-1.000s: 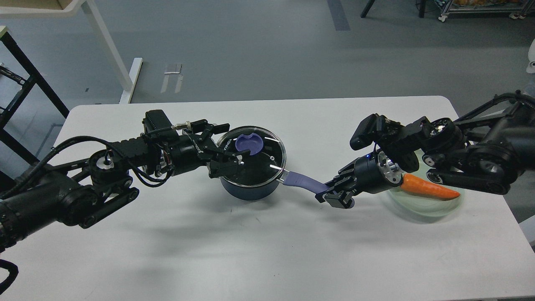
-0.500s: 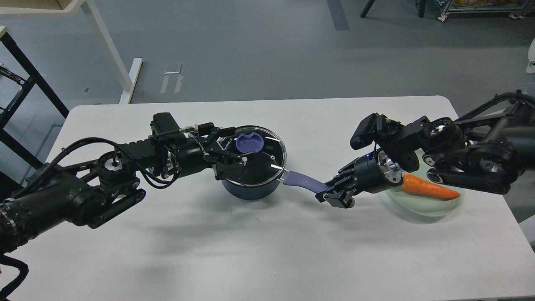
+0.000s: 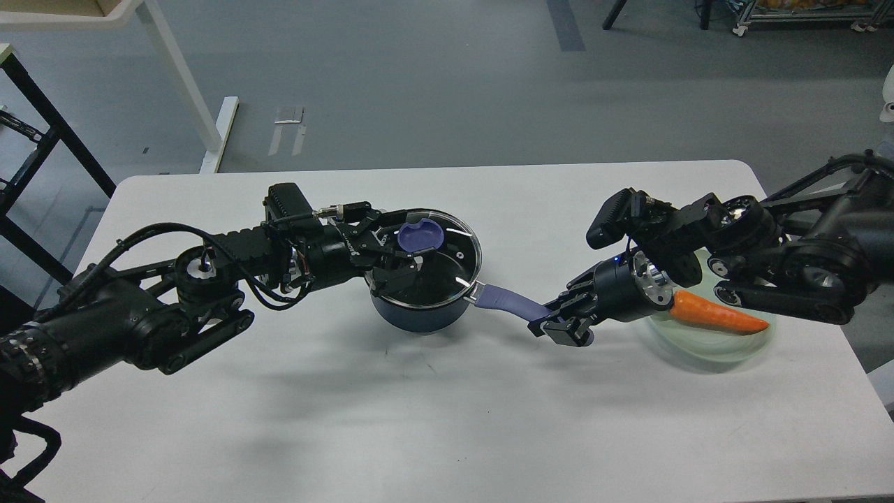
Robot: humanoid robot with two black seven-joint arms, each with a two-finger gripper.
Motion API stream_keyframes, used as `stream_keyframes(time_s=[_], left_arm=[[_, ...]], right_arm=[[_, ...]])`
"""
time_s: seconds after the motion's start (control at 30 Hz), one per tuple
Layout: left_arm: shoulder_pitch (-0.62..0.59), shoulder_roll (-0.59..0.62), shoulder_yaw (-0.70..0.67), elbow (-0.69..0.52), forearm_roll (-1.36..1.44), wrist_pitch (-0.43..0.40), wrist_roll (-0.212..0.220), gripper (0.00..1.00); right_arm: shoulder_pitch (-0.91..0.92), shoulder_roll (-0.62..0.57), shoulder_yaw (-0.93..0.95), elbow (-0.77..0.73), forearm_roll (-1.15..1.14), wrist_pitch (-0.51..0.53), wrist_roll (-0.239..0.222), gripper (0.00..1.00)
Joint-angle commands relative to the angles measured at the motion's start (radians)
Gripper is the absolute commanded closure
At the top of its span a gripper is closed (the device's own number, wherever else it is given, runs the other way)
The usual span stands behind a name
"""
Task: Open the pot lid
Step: 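Close the left gripper on the purple lid knob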
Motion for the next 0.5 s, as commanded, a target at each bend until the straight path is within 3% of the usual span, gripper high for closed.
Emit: stream_keyframes(time_s=[0.0,0.47], left_arm=[[-0.002,0.000,0.003,0.003,0.000,0.003,0.001,0.63],[-0.040,0.002,0.003,-0.017,-0.012,0.009,0.001,0.67]], right_arm=[[0.000,0.001,-0.001,0.001,0.000,0.000,0.000,0.68],[0.000,-0.001,-0.001,0.001,0.000,-0.001,0.000,0.67]])
